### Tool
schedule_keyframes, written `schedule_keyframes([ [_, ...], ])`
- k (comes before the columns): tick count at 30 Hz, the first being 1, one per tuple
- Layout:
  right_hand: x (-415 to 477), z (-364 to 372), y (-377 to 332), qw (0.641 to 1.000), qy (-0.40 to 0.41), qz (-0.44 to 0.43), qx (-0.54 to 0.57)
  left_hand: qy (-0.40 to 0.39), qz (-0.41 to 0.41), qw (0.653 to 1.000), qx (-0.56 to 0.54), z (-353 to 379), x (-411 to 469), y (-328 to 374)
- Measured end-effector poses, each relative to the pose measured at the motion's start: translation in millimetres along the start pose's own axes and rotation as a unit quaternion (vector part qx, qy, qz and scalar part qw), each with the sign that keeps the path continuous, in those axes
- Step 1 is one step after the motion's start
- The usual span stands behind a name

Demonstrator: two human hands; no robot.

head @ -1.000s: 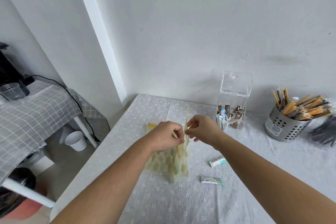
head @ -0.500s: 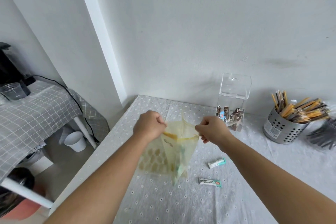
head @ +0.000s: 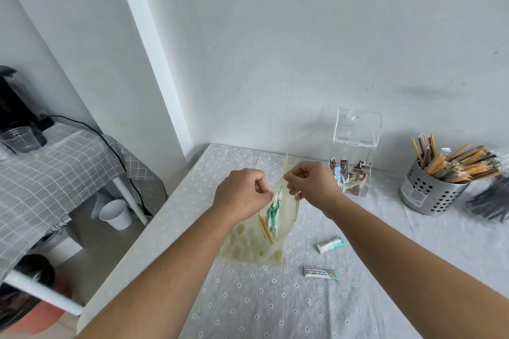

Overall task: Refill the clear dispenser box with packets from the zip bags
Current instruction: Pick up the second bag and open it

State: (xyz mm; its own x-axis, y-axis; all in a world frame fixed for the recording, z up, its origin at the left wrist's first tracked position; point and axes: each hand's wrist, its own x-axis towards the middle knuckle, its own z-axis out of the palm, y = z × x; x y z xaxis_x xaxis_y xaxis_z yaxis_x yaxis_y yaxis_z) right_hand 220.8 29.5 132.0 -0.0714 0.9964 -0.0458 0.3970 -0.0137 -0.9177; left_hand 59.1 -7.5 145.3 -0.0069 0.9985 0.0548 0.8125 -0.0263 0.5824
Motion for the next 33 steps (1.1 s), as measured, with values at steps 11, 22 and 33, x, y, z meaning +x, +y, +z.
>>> schedule_keyframes([
  [11, 2, -24, 7, 0.989, 0.044, -0.049, -0.136, 0.073, -0.071, 0.995, 0.001, -18, 13, -28],
  [22, 0, -11, 19, 0.988, 0.008, -0.055, -0.145, 0.001, 0.054, 0.996, 0.064, 3, -7, -27],
  [33, 3, -9, 22, 0.992, 0.024, -0.051, -0.114, -0.1, -0.047, 0.993, -0.041, 11, -2, -33],
])
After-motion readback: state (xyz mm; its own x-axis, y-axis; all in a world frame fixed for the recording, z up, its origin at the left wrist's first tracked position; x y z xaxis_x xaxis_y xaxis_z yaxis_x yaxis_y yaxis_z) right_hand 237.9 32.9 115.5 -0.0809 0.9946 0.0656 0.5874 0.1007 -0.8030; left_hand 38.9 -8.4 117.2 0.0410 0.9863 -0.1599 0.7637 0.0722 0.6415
